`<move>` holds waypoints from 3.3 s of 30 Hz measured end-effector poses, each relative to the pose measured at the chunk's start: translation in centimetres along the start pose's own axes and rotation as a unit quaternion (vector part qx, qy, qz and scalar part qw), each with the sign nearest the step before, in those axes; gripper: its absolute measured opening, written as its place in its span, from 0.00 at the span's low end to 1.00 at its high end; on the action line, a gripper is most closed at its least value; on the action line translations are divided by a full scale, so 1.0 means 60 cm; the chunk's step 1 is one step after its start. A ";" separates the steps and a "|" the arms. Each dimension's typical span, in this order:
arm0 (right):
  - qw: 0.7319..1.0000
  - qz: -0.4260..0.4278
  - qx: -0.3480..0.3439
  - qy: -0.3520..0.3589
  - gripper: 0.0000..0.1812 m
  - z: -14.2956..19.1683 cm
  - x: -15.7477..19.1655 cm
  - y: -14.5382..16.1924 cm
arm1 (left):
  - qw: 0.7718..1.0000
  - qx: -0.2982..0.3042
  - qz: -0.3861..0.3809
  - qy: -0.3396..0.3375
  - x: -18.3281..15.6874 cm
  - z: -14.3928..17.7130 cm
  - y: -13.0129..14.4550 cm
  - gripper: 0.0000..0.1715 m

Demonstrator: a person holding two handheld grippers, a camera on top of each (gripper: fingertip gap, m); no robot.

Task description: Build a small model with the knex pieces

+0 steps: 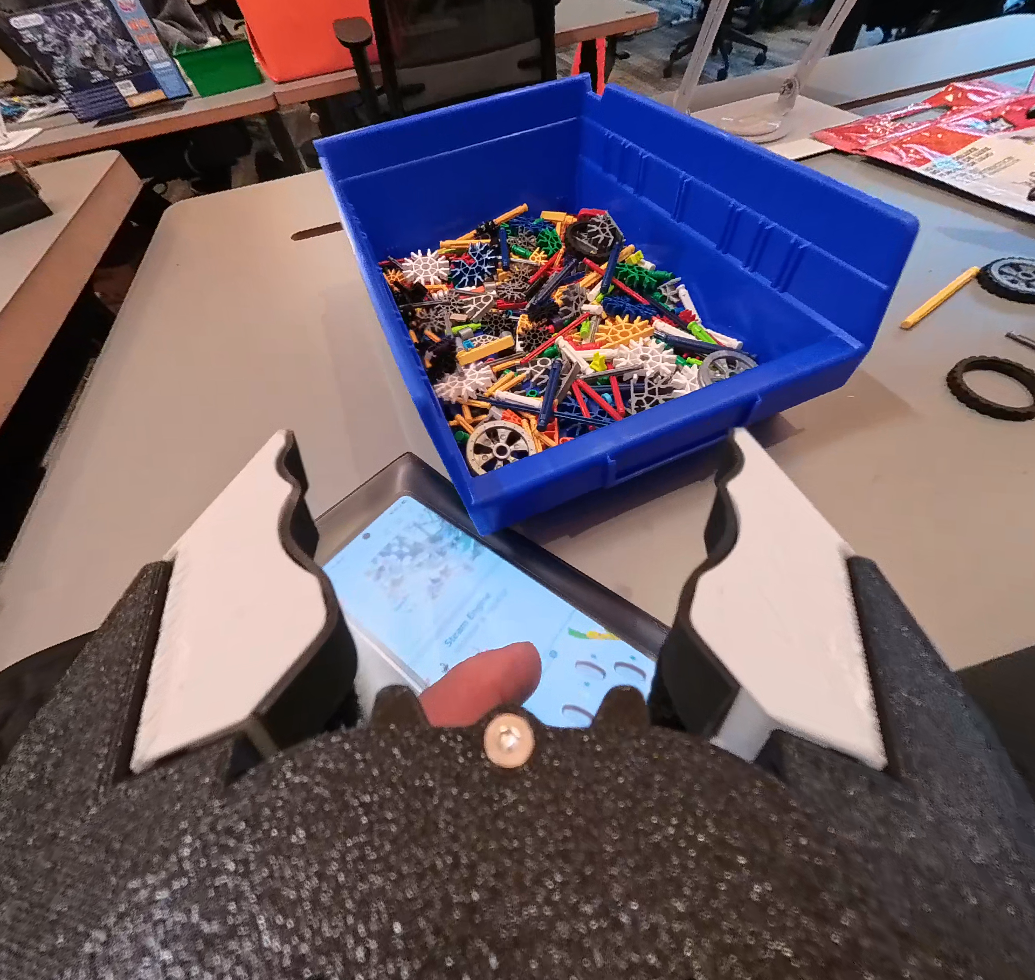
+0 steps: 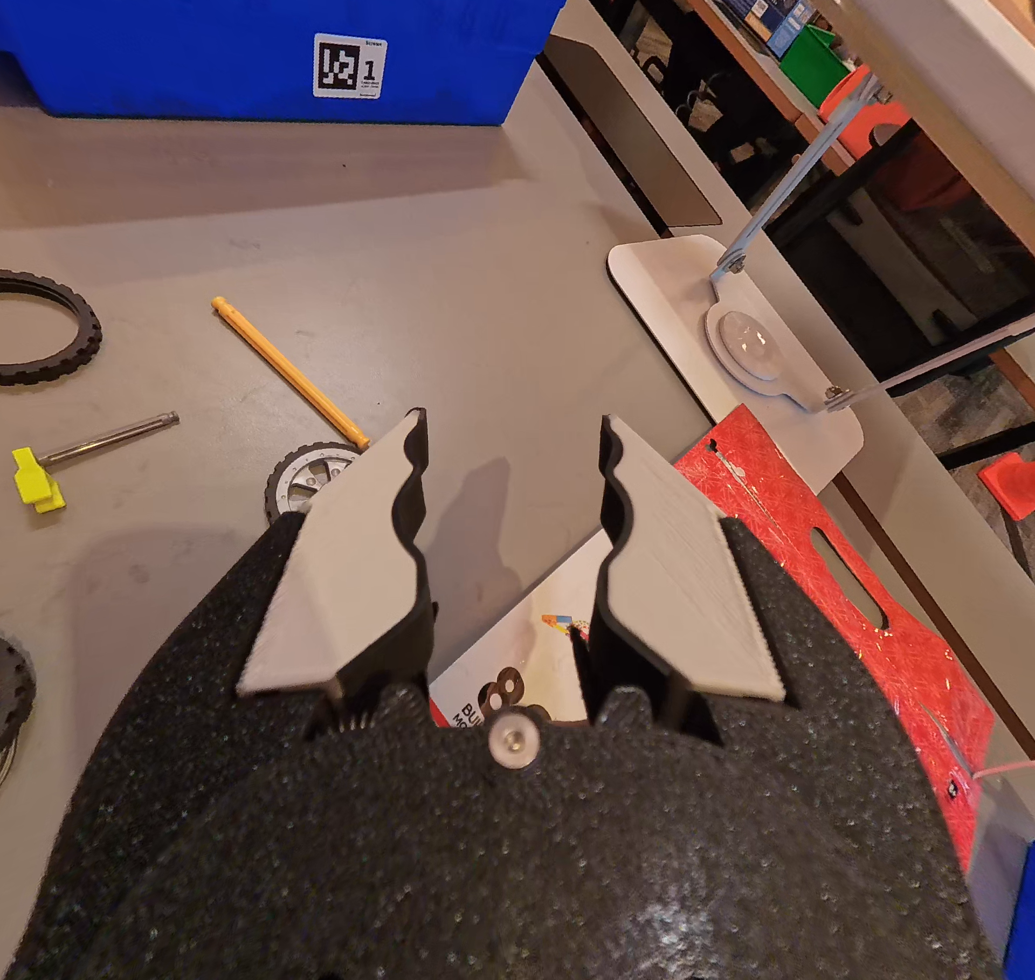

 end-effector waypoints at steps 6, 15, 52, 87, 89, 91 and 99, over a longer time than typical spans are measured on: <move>1.000 0.000 0.004 -0.003 0.34 -0.002 0.003 0.004 | 0.999 -0.002 -0.027 0.033 -0.026 0.000 0.004 0.87; 1.000 -0.005 0.015 -0.003 0.34 -0.004 0.001 0.018 | 0.992 0.096 -0.064 0.057 -0.044 0.014 0.055 0.90; 0.998 0.000 0.057 -0.001 0.34 -0.011 -0.002 0.058 | 0.983 0.108 -0.104 0.107 -0.050 0.035 0.077 0.87; 0.997 0.003 0.075 0.010 0.34 -0.012 -0.012 0.077 | 0.982 0.056 -0.118 0.137 -0.070 0.029 0.051 0.84; 0.997 0.004 0.076 0.012 0.34 -0.012 -0.014 0.078 | 0.978 0.077 -0.128 0.145 -0.072 0.027 0.064 0.86; 0.997 0.005 0.078 0.014 0.34 -0.012 -0.016 0.080 | 0.975 0.098 -0.130 0.149 -0.069 0.029 0.076 0.84; 0.996 0.009 0.086 0.021 0.34 -0.014 -0.021 0.085 | 0.981 0.085 -0.115 0.129 -0.049 0.041 0.074 0.83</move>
Point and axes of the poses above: each gripper's, where its closed fingertips meet, z back along the fingers, y out of its underside, x = y × z across the jaws, the point moved 1 cm from there along z, back along the fingers, and after that the axes turned 14 degrees about -x, right-handed, at the moved point
